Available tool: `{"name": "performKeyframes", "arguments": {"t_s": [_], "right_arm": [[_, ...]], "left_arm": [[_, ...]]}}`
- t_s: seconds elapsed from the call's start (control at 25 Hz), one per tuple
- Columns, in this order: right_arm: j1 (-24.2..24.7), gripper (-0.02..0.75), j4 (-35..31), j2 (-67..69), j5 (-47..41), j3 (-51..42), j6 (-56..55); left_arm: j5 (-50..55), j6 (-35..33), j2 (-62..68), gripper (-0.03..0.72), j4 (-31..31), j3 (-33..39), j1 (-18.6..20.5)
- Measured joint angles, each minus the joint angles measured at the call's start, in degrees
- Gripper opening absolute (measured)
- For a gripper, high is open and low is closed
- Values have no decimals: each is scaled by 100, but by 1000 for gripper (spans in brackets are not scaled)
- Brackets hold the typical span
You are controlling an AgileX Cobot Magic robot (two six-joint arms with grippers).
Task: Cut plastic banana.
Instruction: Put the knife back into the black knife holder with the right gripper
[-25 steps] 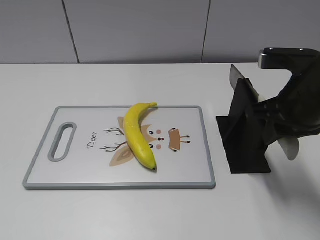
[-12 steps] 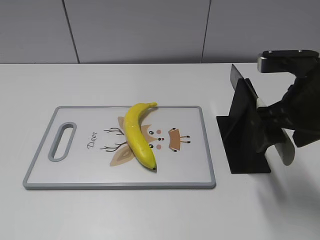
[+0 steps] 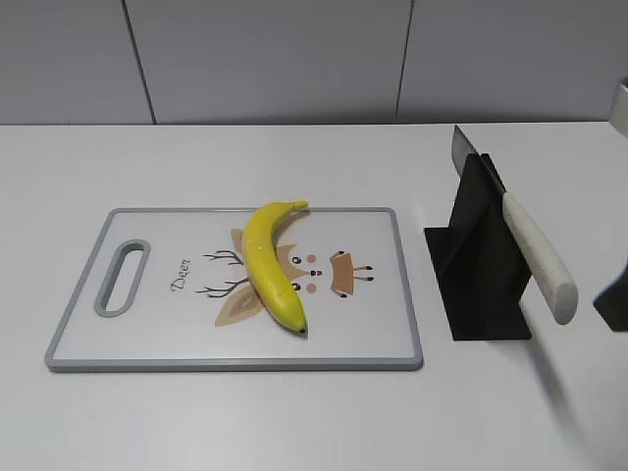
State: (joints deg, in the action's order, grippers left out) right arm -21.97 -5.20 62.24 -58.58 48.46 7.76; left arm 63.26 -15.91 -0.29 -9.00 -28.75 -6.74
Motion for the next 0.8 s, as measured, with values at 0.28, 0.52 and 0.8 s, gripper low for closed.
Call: {"name": "performKeyframes", "arguments": {"t_s": [0.28, 0.52, 0.8], "right_arm": [[0, 574, 0, -1363, -38, -1223, 356], [0, 574, 11, -2863, -74, -1863, 470], [0, 574, -1, -4442, -104, -1919, 529]], "left_arm": [[0, 0, 0, 590, 0, 0, 0], [0, 0, 0, 590, 0, 0, 0], [0, 0, 0, 590, 0, 0, 0]]}}
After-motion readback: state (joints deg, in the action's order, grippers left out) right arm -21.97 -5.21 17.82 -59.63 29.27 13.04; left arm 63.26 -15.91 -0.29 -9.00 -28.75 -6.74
